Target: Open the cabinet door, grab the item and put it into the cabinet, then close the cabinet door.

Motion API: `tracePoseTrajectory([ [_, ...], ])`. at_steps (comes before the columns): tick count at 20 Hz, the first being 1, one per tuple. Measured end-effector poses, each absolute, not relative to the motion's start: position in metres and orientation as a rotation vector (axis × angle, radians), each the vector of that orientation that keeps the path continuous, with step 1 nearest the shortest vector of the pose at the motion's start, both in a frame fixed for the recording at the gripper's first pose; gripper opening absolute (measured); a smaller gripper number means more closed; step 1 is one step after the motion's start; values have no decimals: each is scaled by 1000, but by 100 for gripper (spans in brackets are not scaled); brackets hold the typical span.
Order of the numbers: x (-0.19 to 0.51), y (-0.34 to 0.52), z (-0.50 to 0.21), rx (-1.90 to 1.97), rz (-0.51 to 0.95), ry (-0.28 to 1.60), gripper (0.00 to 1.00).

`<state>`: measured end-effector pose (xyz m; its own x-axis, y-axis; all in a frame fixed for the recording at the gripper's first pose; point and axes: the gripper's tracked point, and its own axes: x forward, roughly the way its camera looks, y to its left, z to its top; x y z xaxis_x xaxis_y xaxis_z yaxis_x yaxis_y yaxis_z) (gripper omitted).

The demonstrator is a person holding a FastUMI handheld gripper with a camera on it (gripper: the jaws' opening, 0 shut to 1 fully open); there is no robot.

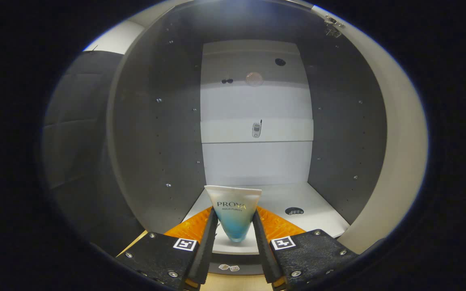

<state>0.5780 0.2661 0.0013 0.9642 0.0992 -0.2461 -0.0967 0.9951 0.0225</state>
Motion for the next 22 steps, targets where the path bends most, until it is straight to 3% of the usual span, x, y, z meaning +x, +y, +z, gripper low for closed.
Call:
tracePoseTrajectory([
  [8, 591, 259, -16, 9, 85, 278, 57],
  [10, 585, 253, -2, 4, 76, 250, 78],
  [13, 554, 249, 22, 6, 97, 193, 94],
  [22, 412, 223, 71, 3, 117, 57, 93],
])
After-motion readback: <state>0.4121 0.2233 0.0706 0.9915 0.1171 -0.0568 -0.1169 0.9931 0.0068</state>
